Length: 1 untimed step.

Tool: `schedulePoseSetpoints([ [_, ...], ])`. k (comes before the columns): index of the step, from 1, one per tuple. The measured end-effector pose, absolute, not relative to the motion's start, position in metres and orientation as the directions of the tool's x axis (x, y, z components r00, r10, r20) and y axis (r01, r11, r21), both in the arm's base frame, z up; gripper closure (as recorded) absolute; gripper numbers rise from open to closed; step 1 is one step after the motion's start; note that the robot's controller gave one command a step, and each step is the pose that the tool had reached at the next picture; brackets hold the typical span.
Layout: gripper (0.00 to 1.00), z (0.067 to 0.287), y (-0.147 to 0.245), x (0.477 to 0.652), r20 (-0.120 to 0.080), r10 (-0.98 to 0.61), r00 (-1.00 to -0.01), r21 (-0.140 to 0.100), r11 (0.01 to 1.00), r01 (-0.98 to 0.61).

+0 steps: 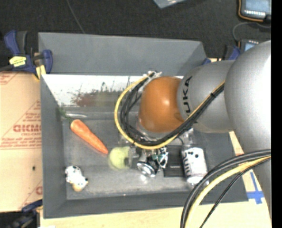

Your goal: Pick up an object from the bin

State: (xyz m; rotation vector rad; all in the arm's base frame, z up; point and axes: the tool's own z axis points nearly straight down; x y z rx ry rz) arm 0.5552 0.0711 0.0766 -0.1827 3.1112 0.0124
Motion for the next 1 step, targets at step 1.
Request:
schedulePoseSetpoints([
  [1, 1.0, 0.0756, 0.0735, 0.5581, -0.024, -0.114, -0.993, 0.005, 0.993, -0.114],
])
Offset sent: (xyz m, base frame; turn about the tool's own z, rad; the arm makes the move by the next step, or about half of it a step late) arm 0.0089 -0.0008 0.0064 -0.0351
